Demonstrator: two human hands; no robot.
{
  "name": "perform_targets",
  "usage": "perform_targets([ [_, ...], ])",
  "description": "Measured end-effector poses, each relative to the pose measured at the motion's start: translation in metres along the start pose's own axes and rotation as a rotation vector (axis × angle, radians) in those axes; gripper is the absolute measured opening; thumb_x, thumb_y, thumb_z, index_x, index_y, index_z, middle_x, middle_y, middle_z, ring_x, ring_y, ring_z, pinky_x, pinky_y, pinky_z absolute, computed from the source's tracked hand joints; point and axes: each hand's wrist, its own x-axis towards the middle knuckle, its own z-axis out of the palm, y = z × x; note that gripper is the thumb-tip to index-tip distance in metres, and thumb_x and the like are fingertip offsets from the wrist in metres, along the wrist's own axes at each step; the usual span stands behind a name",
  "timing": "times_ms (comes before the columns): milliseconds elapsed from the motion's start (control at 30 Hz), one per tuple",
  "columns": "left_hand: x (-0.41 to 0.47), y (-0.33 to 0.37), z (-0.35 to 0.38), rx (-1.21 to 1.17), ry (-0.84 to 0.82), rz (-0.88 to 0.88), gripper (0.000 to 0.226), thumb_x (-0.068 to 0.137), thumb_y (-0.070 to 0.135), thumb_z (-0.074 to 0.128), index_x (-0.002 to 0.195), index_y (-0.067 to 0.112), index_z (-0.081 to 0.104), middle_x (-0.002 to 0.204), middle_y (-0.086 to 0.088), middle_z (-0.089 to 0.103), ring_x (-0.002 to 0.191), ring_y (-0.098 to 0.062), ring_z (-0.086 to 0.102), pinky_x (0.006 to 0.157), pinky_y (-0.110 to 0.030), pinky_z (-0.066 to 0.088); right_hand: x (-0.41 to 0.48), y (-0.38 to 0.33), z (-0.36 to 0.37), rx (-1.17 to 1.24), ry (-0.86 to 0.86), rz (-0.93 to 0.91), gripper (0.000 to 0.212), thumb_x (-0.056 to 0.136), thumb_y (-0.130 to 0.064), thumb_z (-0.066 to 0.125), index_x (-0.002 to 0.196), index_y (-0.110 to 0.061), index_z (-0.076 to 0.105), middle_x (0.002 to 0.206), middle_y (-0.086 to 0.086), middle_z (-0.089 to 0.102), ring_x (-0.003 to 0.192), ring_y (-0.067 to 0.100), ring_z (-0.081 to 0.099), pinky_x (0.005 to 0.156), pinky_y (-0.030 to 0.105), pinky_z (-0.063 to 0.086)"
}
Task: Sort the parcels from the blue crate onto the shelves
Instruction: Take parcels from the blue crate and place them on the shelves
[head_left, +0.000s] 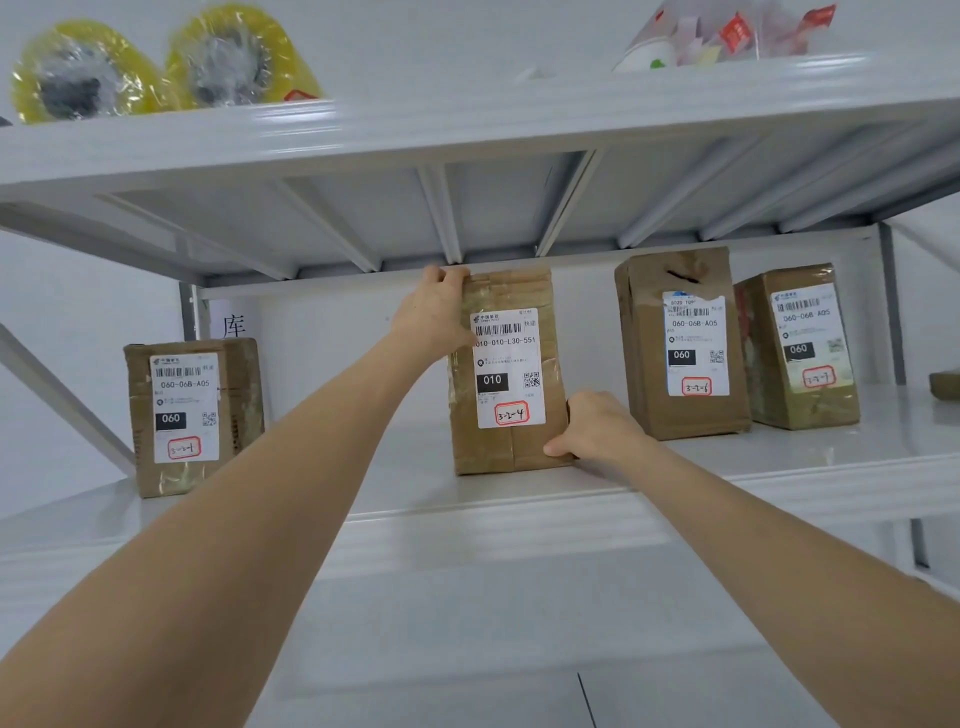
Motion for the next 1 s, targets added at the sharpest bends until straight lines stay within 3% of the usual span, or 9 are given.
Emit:
perform_targets([
  [67, 0.001, 0.000, 0.001, 0.035, -0.012, 0.004, 0.081, 0.072, 0.022, 0.077, 0.140, 0.015, 0.032, 0.134, -0.010, 0.035, 0.110, -0.034, 0.053, 0.086, -0.040, 0.048, -0.003, -0.003, -0.001, -0.044, 0.024, -0.014, 0.043, 0.074, -0.025, 0.077, 0.107, -0.008, 0.056, 0.105, 0.007, 0.063, 0.095, 0.025, 0.060, 0.073, 0.032, 0.049],
  [133, 0.001, 0.000, 0.003, 0.062, -0.015, 0.003, 0.082, 0.072, 0.024, 0.079, 0.138, 0.015, 0.032, 0.133, -0.010, 0.034, 0.108, -0.034, 0.053, 0.082, -0.039, 0.048, -0.006, -0.008, -0.001, -0.041, 0.089, -0.040, 0.058, 0.076, -0.022, 0.078, 0.121, -0.011, 0.043, 0.108, 0.007, 0.059, 0.097, 0.027, 0.058, 0.070, 0.032, 0.043],
  [233, 0.003, 0.000, 0.004, 0.080, -0.018, 0.003, 0.083, 0.071, 0.025, 0.080, 0.138, 0.013, 0.032, 0.133, -0.011, 0.035, 0.109, -0.034, 0.053, 0.084, -0.040, 0.048, -0.006, -0.014, -0.001, -0.092, 0.219, -0.149, 0.091, 0.078, -0.019, 0.076, 0.145, -0.015, 0.015, 0.121, 0.011, 0.052, 0.103, 0.031, 0.059, 0.074, 0.038, 0.046],
  [333, 0.005, 0.000, 0.005, 0.087, -0.024, 0.014, 0.082, 0.071, 0.025, 0.080, 0.137, 0.011, 0.033, 0.132, -0.012, 0.036, 0.108, -0.034, 0.053, 0.083, -0.039, 0.047, -0.005, -0.011, -0.001, -0.295, 0.240, -0.250, 0.099, 0.083, -0.017, 0.071, 0.151, -0.018, -0.001, 0.125, 0.013, 0.047, 0.100, 0.033, 0.060, 0.079, 0.041, 0.050],
  [500, 0.010, -0.002, 0.012, 0.067, -0.028, 0.010, 0.082, 0.071, 0.023, 0.080, 0.137, 0.013, 0.032, 0.132, -0.011, 0.036, 0.108, -0.034, 0.053, 0.084, -0.041, 0.050, 0.000, -0.007, 0.000, -0.479, 0.189, -0.312, 0.094, 0.087, -0.016, 0.067, 0.152, -0.012, 0.000, 0.128, 0.016, 0.041, 0.102, 0.031, 0.059, 0.083, 0.041, 0.051],
  [1000, 0.028, -0.011, 0.039, 0.063, -0.027, 0.002, 0.078, 0.076, 0.015, 0.074, 0.139, 0.012, 0.029, 0.136, -0.012, 0.032, 0.106, -0.038, 0.054, 0.083, -0.041, 0.049, 0.028, -0.006, 0.014, -0.462, 0.148, -0.258, 0.092, 0.088, -0.010, 0.065, 0.152, -0.013, -0.001, 0.125, 0.017, 0.048, 0.108, 0.033, 0.057, 0.083, 0.040, 0.046],
])
